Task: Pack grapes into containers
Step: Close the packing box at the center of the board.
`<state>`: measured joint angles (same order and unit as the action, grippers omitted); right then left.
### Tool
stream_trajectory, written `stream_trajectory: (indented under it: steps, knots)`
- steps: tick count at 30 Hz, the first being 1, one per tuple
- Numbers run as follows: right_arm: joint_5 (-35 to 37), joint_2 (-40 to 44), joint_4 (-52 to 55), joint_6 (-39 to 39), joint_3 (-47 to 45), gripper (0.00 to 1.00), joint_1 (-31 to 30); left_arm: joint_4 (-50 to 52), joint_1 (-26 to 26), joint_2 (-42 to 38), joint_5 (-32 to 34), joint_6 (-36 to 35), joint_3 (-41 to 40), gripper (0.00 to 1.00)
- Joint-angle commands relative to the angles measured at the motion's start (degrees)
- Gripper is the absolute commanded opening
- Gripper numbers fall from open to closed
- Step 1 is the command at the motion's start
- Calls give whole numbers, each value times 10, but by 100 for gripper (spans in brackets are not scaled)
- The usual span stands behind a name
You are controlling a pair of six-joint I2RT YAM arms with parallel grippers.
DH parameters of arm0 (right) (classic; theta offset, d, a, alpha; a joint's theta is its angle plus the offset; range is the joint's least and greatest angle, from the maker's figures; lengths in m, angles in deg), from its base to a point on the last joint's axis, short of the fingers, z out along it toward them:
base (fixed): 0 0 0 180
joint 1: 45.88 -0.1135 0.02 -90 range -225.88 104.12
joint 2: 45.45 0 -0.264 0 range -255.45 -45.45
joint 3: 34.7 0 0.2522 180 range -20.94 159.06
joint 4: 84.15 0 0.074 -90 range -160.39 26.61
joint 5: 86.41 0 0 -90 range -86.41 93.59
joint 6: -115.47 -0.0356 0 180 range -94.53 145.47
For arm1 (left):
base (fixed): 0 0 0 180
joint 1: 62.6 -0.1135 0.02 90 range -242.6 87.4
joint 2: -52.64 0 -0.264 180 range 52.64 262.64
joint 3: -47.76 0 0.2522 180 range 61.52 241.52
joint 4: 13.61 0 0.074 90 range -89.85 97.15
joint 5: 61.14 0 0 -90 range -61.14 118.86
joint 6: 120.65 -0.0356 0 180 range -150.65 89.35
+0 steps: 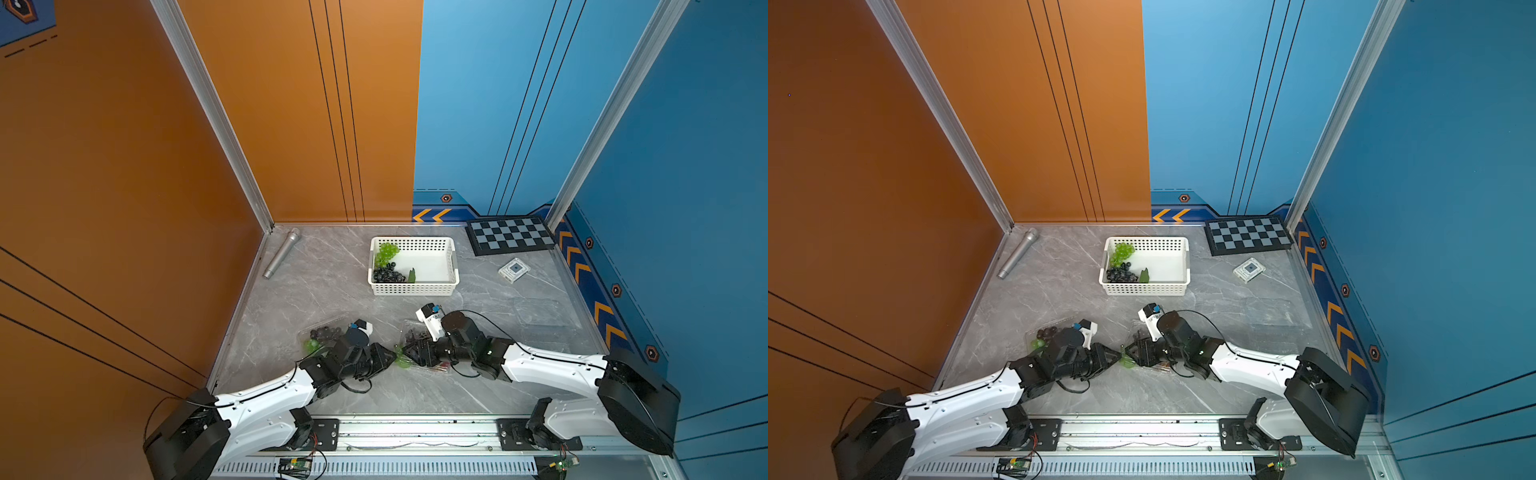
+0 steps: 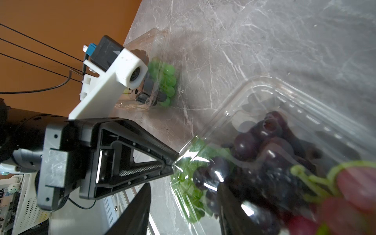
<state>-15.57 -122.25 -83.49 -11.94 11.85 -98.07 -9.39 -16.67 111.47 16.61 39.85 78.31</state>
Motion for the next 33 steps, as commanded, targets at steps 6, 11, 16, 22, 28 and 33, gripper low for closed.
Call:
stream_trajectory:
  steps: [6, 11, 16, 22, 28, 33]
  knots:
    - [18, -5, 27, -3, -11, 53, -3, -27, 16, 6, 26, 40, -22, 16]
    - [20, -4, 31, -2, -12, 52, -2, -31, 20, 12, 33, 51, -23, 15]
    - [23, -1, 38, -2, -13, 52, -1, -42, 21, 21, 36, 61, -27, 14]
    - [25, 3, 40, -1, -16, 52, 1, -41, 24, 32, 44, 66, -27, 10]
    - [25, 2, 36, -2, -18, 52, 2, -42, 26, 39, 48, 65, -29, 8]
    - [24, -1, 33, -2, -18, 52, 3, -42, 28, 31, 55, 56, -31, 14]
